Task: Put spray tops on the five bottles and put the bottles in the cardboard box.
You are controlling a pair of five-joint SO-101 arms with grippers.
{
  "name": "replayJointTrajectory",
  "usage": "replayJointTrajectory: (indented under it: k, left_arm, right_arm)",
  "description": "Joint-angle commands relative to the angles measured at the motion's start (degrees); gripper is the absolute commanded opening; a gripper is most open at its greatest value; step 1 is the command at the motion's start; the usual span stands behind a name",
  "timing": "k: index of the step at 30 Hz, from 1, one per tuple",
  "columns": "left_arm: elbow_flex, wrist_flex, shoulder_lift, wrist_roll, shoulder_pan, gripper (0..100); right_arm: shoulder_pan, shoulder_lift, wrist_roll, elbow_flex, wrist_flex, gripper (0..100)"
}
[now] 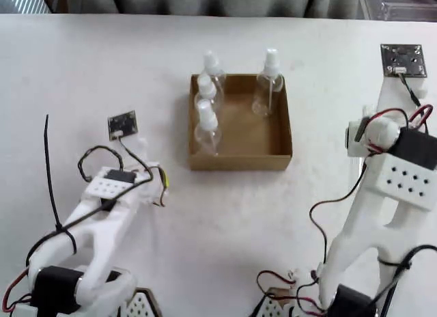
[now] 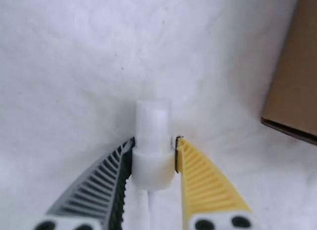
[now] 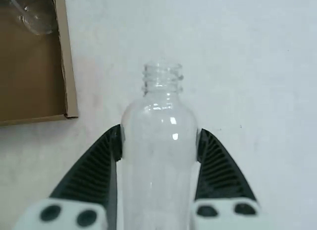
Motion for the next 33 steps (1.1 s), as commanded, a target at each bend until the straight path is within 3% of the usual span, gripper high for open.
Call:
replayJointTrajectory:
  k: [1,7,11,17,25,29,33]
  left_arm:
    - [-0.18,-0.88,-2.42,-0.35,0.04,2]
    - [-0.18,-0.88,-2.42,-0.35,-0.04,2]
    - [-0.26,-0.88,-2.51,-0.35,-1.54,2]
    - [-0.53,-0.88,-2.51,-0.26,-3.21,2]
    - [-0.79,-0.88,-4.88,-0.35,-7.25,2]
    - [-0.26,-0.7,-12.44,-0.35,-10.24,2]
    - [-0.35,5.01,-20.09,-0.35,-10.15,2]
  right_arm:
    - [-0.48,-5.23,0.35,1.58,1.89,1.7]
    - [-0.57,-12.35,0.44,8.18,-4.62,1.7]
    - [-4.7,-17.1,0.35,15.65,-10.24,1.7]
    - [-6.2,-22.9,-0.53,27.69,-30.9,1.7]
    - [-6.73,-29.41,-19.34,33.49,-44.88,1.6]
    - [-8.4,-32.48,-24.18,33.49,-47.87,1.6]
    - [-12.44,-36.62,-25.32,33.58,-47.69,1.6]
